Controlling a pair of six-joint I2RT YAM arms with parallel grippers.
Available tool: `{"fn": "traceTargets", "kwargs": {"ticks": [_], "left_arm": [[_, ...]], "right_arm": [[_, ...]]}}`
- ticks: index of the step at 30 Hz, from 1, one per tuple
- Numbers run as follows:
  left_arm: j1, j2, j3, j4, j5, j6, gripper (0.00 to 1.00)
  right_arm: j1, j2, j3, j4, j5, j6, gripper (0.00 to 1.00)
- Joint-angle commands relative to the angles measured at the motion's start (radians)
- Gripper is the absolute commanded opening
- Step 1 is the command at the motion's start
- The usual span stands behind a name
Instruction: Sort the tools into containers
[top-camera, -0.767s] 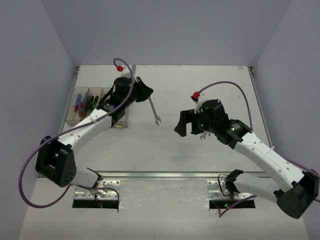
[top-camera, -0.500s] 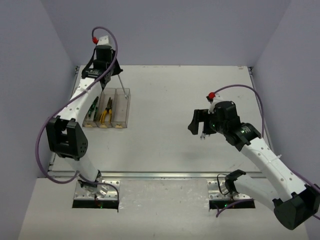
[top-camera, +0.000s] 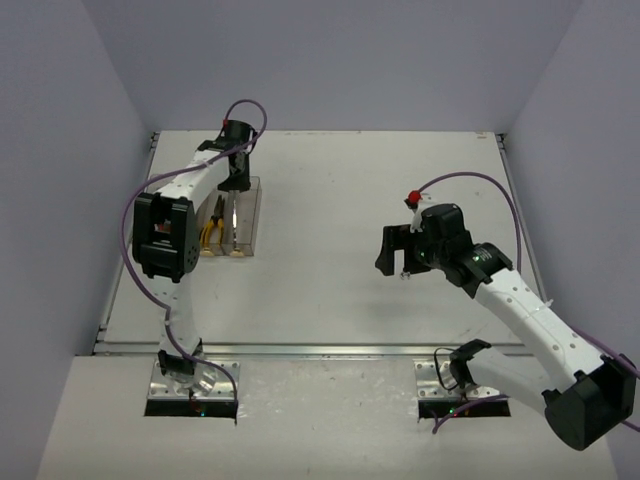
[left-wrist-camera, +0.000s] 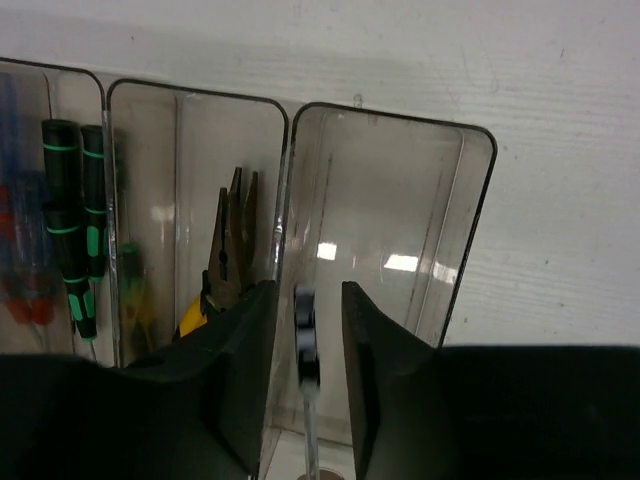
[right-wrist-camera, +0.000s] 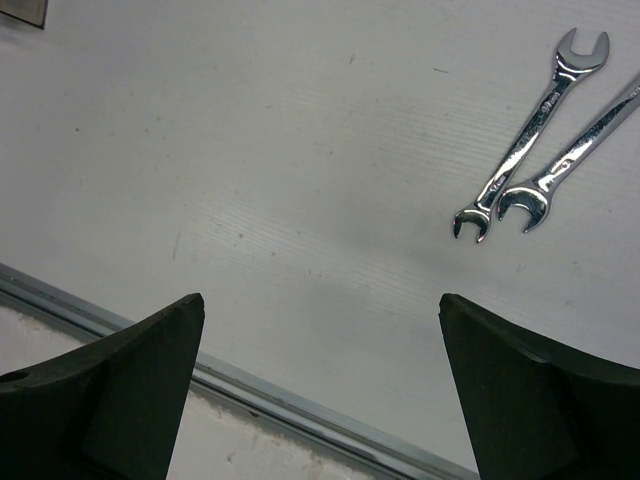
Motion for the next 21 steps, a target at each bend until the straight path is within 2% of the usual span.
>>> {"fn": "traceTargets", "kwargs": {"ticks": [1, 4, 6, 7, 8, 10, 14, 15, 16, 18, 21], "left_arm": [[-0.005, -0.044, -0.028, 0.066, 0.047, -0.056, 0.51], [-0.005, -0.09, -0.034, 0.072, 0.073, -0.085, 0.71], [-0.007, -0.146, -0.036, 0.071, 0.086, -0.101, 0.77], [-0.008, -0.175, -0.038, 0.069, 0.088, -0.115, 0.84], [-0.01, -0.217, -0.051, 0.069, 0.092, -0.141, 1.0], [-0.021, -0.341, -0.083, 0.067, 0.089, -0.17, 1.0], [-0.125, -0.716, -0.382, 0.173, 0.079, -0.255, 1.0], [-0.162, -0.818, -0.44, 0.193, 0.091, -0.26, 1.0], [-0.182, -0.887, -0.516, 0.212, 0.102, -0.262, 1.0], [-0.2, -1.03, -0.622, 0.232, 0.153, -0.257, 1.0], [-0.203, -1.168, -0.745, 0.229, 0.202, -0.232, 1.0]], "right_arm": [[-0.003, 0.019, 0.011, 0.025, -0.001, -0.009, 0.99], [-0.005, 0.029, 0.019, 0.016, 0.019, -0.003, 0.99], [-0.005, 0.044, 0.024, 0.006, 0.038, 0.009, 0.99], [-0.007, 0.061, 0.029, -0.003, 0.071, 0.02, 0.99], [-0.01, 0.094, 0.034, -0.012, 0.099, 0.035, 0.99], [-0.02, 0.14, 0.042, -0.02, 0.128, 0.058, 0.99], [-0.113, 0.275, 0.067, -0.02, 0.143, 0.101, 0.97], [-0.135, 0.319, 0.078, -0.022, 0.154, 0.1, 0.94], [-0.169, 0.35, 0.094, -0.022, 0.163, 0.099, 0.83], [-0.218, 0.398, 0.114, -0.022, 0.176, 0.097, 0.7], [-0.276, 0.493, 0.144, -0.022, 0.221, 0.087, 0.61]]}}
